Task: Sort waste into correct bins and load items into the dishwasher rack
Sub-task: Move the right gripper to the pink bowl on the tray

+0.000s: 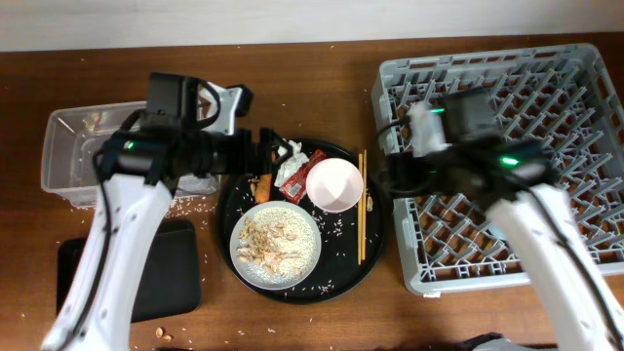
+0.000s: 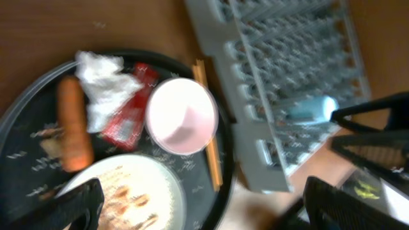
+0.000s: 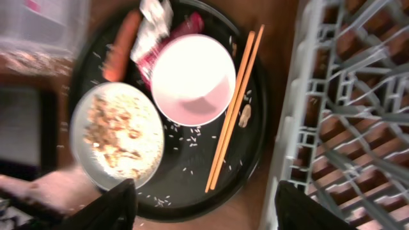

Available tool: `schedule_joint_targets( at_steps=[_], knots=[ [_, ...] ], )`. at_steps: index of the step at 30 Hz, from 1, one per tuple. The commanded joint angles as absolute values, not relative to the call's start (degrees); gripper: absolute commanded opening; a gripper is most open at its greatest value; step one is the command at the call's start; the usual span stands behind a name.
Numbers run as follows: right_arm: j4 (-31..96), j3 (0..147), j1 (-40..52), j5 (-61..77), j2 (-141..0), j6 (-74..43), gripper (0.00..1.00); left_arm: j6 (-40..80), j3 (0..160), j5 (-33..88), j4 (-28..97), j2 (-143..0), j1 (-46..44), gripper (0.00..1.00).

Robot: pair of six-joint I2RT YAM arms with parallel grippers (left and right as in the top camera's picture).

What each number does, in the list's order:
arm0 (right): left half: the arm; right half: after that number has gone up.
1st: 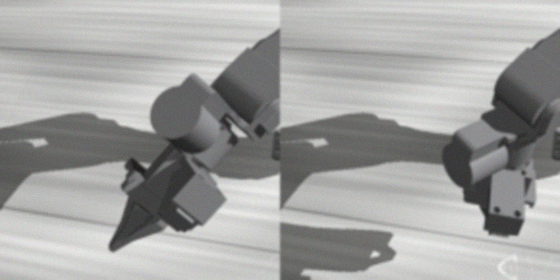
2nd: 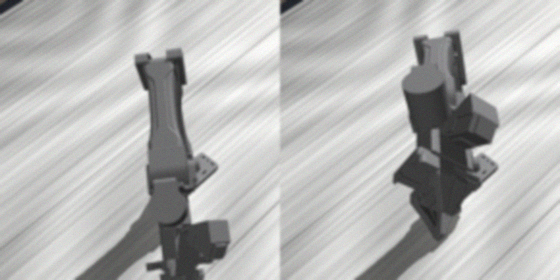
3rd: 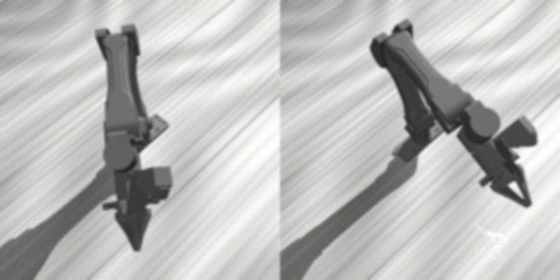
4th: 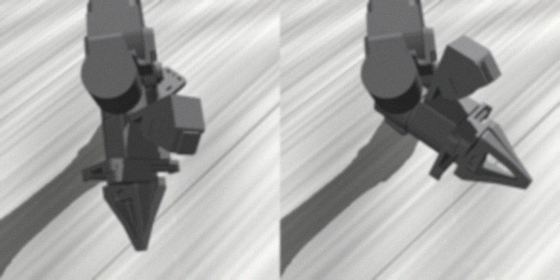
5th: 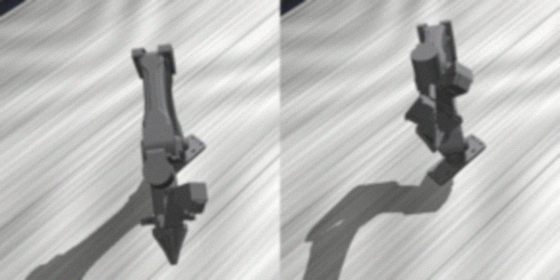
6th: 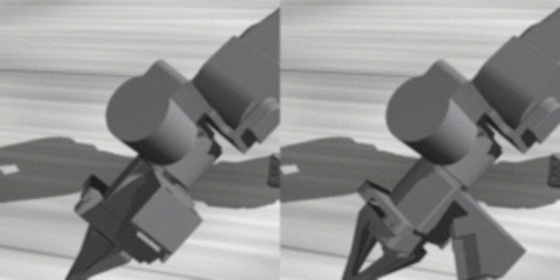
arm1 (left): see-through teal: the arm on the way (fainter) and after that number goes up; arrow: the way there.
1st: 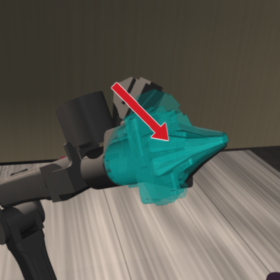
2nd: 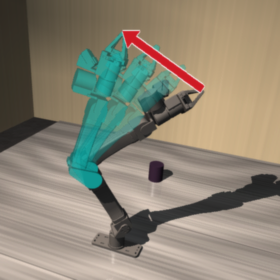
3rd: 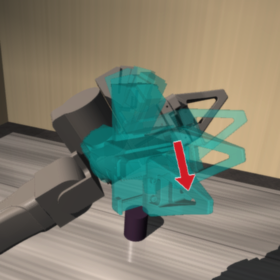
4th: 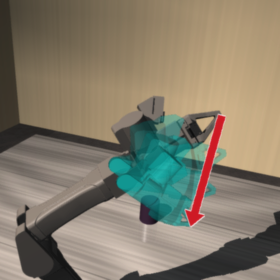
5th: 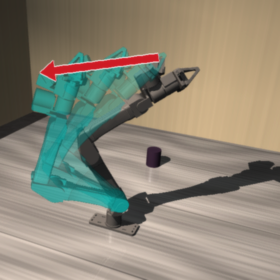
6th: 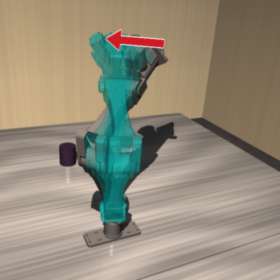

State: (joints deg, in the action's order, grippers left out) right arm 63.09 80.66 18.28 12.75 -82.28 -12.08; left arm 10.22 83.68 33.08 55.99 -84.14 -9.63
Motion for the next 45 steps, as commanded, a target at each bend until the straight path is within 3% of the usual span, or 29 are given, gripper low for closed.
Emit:
schedule_joint_targets(
  at_steps=[1,5,9,16,18,28,30,34,38,45],
  knots=[
    [60.10,79.81,24.12,2.31,-90.54,-17.23,0.57,13.76,84.14,17.93,58.48,-75.83,-9.67,0.99],
    [54.41,79.81,26.30,-4.62,-101.65,-21.63,0.48,17.39,84.14,8.12,61.84,-69.63,-9.67,0.99],
    [50.11,79.81,26.15,-4.45,-108.42,-22.00,0.45,17.34,84.14,2.74,65.69,-66.28,-9.67,0.99],
    [47.29,79.81,26.15,-3.05,-111.55,-21.98,0.16,17.32,84.12,1.61,68.23,-65.65,-9.67,0.99],
    [47.33,79.81,26.15,-3.07,-111.55,-21.98,0.04,17.32,84.12,1.61,68.23,-65.67,-9.67,0.99],
    [47.75,79.81,26.15,-3.25,-108.36,-21.96,0.05,17.30,84.12,1.61,68.45,-65.65,-9.67,0.99],
    [47.75,79.81,26.26,-3.22,-109.16,-21.96,0.15,17.32,84.12,1.63,68.47,-65.65,-9.67,0.99],
    [47.75,79.75,26.30,-2.94,-111.42,-21.96,0.20,17.32,84.12,1.63,68.47,-65.65,-9.67,0.99],
    [47.70,79.77,26.28,-1.96,-111.90,-21.96,0.05,17.32,84.12,1.63,68.69,-65.65,-9.67,0.99],
    [47.83,79.77,26.20,-2.00,-111.87,-21.96,0.04,17.32,84.12,1.65,68.71,-65.65,-9.67,0.99]
  ],
)
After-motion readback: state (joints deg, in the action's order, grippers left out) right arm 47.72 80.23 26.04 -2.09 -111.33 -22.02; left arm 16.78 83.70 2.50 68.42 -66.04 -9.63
